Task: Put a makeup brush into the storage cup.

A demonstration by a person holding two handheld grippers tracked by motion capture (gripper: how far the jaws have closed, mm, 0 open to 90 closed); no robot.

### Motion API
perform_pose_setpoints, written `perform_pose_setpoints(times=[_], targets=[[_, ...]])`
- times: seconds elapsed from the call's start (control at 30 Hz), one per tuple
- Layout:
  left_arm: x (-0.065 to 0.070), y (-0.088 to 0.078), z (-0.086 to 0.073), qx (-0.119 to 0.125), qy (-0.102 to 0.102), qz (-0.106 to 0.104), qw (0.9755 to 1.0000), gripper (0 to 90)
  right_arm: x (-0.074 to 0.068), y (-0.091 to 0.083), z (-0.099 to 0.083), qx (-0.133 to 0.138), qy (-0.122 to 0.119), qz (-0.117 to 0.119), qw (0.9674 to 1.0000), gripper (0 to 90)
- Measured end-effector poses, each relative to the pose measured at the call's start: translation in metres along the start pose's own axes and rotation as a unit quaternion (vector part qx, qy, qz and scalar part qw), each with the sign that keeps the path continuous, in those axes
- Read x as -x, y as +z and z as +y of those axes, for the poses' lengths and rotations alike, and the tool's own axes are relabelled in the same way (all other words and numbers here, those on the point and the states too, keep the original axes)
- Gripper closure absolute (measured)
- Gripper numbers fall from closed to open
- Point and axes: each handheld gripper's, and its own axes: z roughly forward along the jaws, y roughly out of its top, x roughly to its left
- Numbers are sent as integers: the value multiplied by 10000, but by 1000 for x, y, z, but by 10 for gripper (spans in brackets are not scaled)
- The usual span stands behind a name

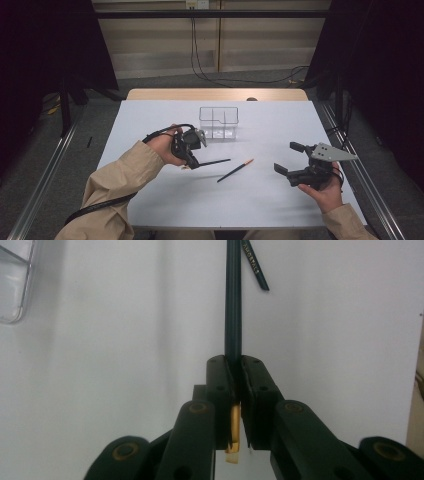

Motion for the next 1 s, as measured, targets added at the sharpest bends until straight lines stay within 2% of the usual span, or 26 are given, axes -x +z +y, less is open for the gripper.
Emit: perform_pose_setpoints(times=[0.3, 0.43, 0.5, 0.6, 0.8, 1.0], targets=[[2, -2, 5, 21, 46, -28, 10000, 838, 0, 10, 7, -303, -52, 255, 9992, 24], [3, -1, 7, 101, 18, -16, 9999, 838, 0, 15, 10, -377, -65, 356, 9986, 23], [2, -2, 9, 91, 90, -45, 9999, 838, -1, 19, 12, -413, -93, 400, 9983, 23], [3, -1, 11, 92, 56, -28, 9999, 837, -1, 22, 14, -456, -101, 474, 9978, 23], [3, 0, 20, 19, 169, -107, 9998, 838, -1, 29, 19, -566, -177, 639, 9962, 22], [3, -1, 26, 6, 210, -94, 9997, 838, 0, 35, 23, -722, -205, 785, 9941, 22]])
